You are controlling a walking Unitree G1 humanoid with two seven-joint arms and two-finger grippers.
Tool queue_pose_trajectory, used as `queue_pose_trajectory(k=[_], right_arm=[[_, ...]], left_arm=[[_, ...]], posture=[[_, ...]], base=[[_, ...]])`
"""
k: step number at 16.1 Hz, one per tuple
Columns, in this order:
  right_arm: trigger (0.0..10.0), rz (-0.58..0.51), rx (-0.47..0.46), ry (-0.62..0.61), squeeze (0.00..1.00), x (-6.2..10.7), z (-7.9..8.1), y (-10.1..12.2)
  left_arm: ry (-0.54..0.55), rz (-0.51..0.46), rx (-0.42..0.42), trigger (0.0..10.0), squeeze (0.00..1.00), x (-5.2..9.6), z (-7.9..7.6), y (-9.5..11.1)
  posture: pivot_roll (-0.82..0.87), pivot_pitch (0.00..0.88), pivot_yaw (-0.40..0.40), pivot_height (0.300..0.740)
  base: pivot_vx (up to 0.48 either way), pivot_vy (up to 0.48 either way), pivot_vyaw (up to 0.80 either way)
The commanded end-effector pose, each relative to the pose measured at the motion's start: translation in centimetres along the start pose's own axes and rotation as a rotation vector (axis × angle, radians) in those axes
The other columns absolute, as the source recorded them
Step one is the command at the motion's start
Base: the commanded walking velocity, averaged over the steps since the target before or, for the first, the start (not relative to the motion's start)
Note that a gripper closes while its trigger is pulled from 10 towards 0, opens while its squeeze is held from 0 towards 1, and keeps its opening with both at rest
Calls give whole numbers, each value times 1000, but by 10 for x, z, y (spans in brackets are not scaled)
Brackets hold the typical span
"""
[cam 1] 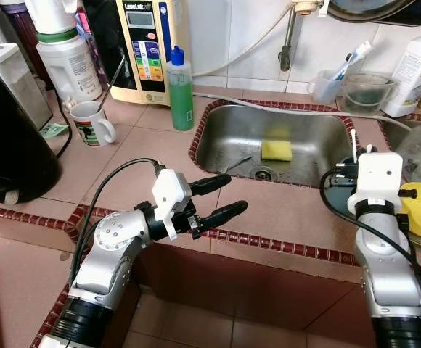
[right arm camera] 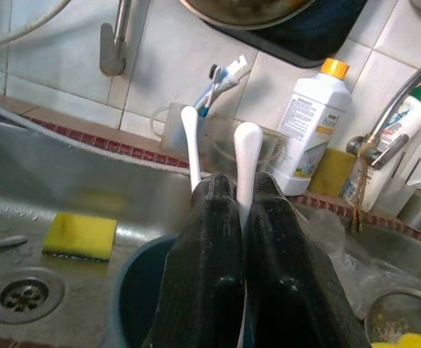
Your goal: Kitchen organization
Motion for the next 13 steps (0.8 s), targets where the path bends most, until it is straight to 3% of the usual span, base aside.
queue_pose_trajectory(k=[1,2,13], right_arm=[[353,-44,-20,-2,0,-6,-2,17],[10000,-61,-19,2,0,-9,-3,24],[10000,-210,-67,1,0,-32,-9,86]], left_arm=[[-7,-9,-11,10000,0,-1,2,3],[-4,-10,-12,10000,0,-1,3,3],[16,-16,-15,10000,0,-1,10,5]], posture=[[-136,17,38,740],[-136,17,38,740],[-134,13,36,740]], base=[[0,0,0],[0,0,0],[0,0,0]])
Point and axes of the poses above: a point about 5 cm out from each wrist's last joint towards the gripper, its own x axis pointing back from the gripper into the wrist, its own y axis along the axis of the wrist's last joint, z = x × y, the point moved 5 cm from there along -x, pointing out of the wrist towards the gripper, and after that the axes turned 10 degrees about -x, right-handed, at the moved point
